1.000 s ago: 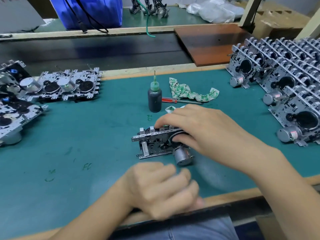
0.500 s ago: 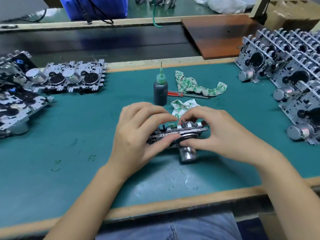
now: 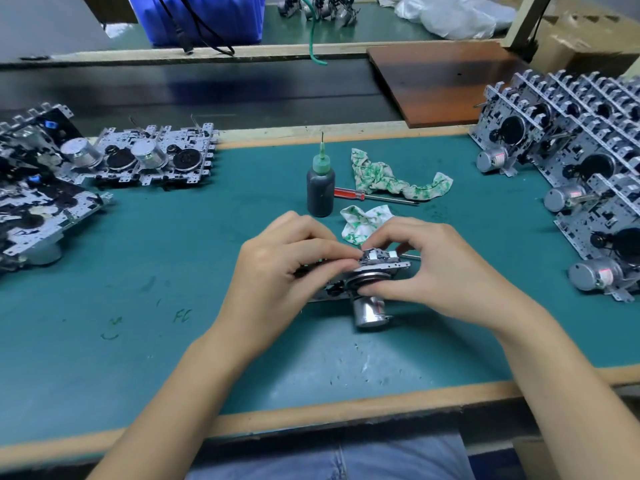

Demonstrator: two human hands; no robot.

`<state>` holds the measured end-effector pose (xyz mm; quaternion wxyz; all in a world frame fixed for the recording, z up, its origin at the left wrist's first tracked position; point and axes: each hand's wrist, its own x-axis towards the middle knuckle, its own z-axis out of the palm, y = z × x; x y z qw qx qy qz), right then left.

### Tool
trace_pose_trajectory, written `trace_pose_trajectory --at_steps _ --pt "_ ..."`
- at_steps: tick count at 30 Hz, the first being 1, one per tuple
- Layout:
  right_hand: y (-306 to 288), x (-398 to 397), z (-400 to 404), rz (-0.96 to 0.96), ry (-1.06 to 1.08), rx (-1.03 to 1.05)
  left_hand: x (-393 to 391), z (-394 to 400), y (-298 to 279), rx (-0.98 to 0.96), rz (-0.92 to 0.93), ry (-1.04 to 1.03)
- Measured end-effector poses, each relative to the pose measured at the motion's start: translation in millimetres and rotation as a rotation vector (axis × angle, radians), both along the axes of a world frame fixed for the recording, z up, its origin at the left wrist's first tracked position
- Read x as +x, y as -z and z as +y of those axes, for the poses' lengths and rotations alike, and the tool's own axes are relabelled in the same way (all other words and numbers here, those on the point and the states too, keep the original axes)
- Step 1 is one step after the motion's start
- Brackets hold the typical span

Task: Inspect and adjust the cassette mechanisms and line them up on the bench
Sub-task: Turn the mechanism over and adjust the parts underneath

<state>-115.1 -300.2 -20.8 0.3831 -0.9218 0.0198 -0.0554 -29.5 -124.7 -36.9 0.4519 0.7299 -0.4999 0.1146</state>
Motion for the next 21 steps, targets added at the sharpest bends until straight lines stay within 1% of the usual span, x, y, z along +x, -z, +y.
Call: trace_pose_trajectory --at_steps 2,3,6,9,13,14,18,21 --pt "-1.0 1.5 -1.2 0.002 -0.009 -0.007 -0.6 -0.3 0.4 -0.021 0.099 0.022" --pt "-0.6 1.7 -1.9 -0.001 -0.008 0.000 -0.6 -0.8 0.6 -0.023 0.118 0.028" --pt "1.8 2.2 -2.3 -0.017 -0.006 0.012 -0.2 -2.1 0.7 -0.012 0.110 0.023" --pt "3.4 2.6 -4.6 -0.009 -0.026 0.000 0.2 -1.7 0.1 -0.009 0.140 0.036" --pt "9.4 -6.1 -18.0 0.033 -0.020 0.075 -0.3 -1.0 0.6 -0.020 0.156 0.021" --pt "13.2 -9.9 -21.9 0.030 0.001 0.065 -0.9 -1.2 0.7 -0.022 0.161 0.017" --pt "31.4 -23.6 -24.3 0.008 0.086 -0.088 -1.9 -2.5 1.2 -0.032 0.176 0.016" --pt "38.8 -26.1 -22.4 -0.018 0.087 -0.187 -1.5 -3.1 1.2 -0.039 0.174 0.019"
